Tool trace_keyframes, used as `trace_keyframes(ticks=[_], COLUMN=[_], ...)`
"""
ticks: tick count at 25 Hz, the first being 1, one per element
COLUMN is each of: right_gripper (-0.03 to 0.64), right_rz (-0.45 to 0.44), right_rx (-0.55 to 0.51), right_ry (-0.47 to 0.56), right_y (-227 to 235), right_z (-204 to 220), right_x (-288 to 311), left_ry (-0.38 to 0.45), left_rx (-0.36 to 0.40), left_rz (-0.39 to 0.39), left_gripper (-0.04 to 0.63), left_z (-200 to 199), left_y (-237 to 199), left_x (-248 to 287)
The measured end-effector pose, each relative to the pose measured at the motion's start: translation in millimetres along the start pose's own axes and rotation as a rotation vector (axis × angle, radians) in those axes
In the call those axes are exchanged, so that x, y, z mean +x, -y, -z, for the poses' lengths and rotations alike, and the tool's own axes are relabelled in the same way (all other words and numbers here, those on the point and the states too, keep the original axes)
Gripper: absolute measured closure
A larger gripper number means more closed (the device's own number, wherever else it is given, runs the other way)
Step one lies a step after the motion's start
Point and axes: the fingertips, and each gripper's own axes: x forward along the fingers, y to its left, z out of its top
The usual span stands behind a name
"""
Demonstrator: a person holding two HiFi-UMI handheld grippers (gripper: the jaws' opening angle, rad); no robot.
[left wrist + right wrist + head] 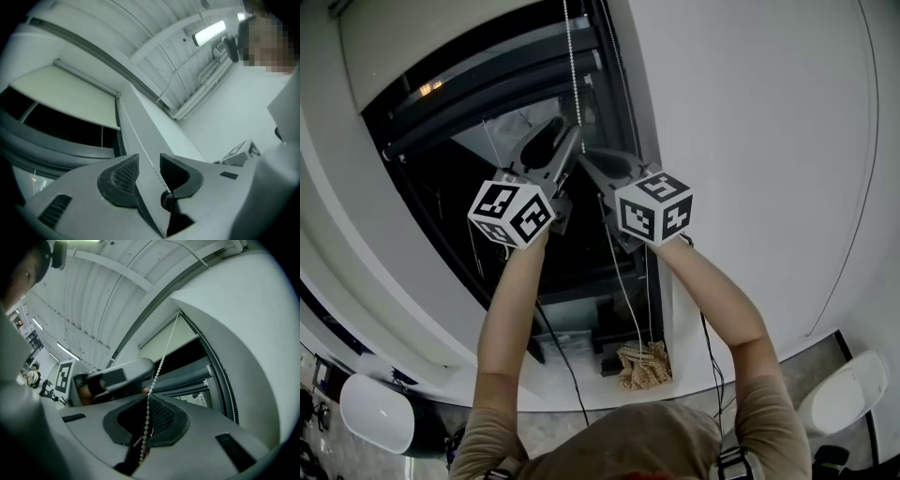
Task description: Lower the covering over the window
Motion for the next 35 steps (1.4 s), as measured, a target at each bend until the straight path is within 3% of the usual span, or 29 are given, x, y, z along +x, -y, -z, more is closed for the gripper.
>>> trace_keyframes(ticks=[2, 5, 7, 9, 12, 17, 19, 22, 24, 27, 30, 35], right_gripper=[0.603, 0.603, 0.603, 0.601, 0.515, 0.511, 0.511, 0.582, 0.589, 0.584, 0.531, 0.541], right_rz=[-0.003, -0.029, -0.059, -0.101, -0.156, -0.104, -0.076, 0.006, 0.026, 0.023, 0.017, -0.014], right_rx=[-0.016, 0.005, 0.028, -0.029, -0.114, -0.026, -0.040, -0.098, -0.113, -0.120, -0.114, -0.005], right_ry=[0.013, 0.007, -0.011, -0.046, -0.067, 0.038, 0.018, -0.001, 0.001, -0.009, -0.001, 0.062], right_y=[-6.0, -8.0, -10.8, -20.8, -33.3, -3.6, 2.0, 13.0, 17.9, 20.8, 22.8, 30.2], right_z=[-4.8, -9.4, -6.1, 1.8, 2.0, -41.1, -47.3, -52.5, -54.9, -54.6, -54.9, -63.1], right_x=[-2.1, -7.2, -11.9, -18.4, -40.9, -27.8, -9.0, 3.7, 8.0, 14.2, 18.3, 20.6], left_ry=[-0.064, -0.059, -0.054, -0.050, -0.042, -0.098, -0.110, -0.099, -0.091, -0.095, -0.095, -0.142], left_rx=[0.069, -0.017, -0.050, -0.073, -0.122, -0.165, -0.172, -0.212, -0.241, -0.240, -0.235, -0.230], left_rz=[0.036, 0.119, 0.131, 0.121, 0.095, 0.150, 0.156, 0.157, 0.177, 0.189, 0.195, 0.263], left_gripper=[0.463, 0.532, 0.570, 0.572, 0.573, 0.574, 0.572, 0.574, 0.574, 0.572, 0.572, 0.574], left_z=[2.8, -1.8, 2.0, 9.2, 19.0, 52.2, 63.8, 68.7, 70.1, 71.0, 72.2, 85.1], left_y=[6.0, 18.5, 24.4, 24.0, 15.1, 35.2, 47.0, 46.9, 45.4, 49.1, 50.5, 62.6], left_x=[23.0, 32.4, 28.6, 20.7, 3.3, -8.6, -11.2, -17.6, -21.5, -27.0, -28.2, -26.1])
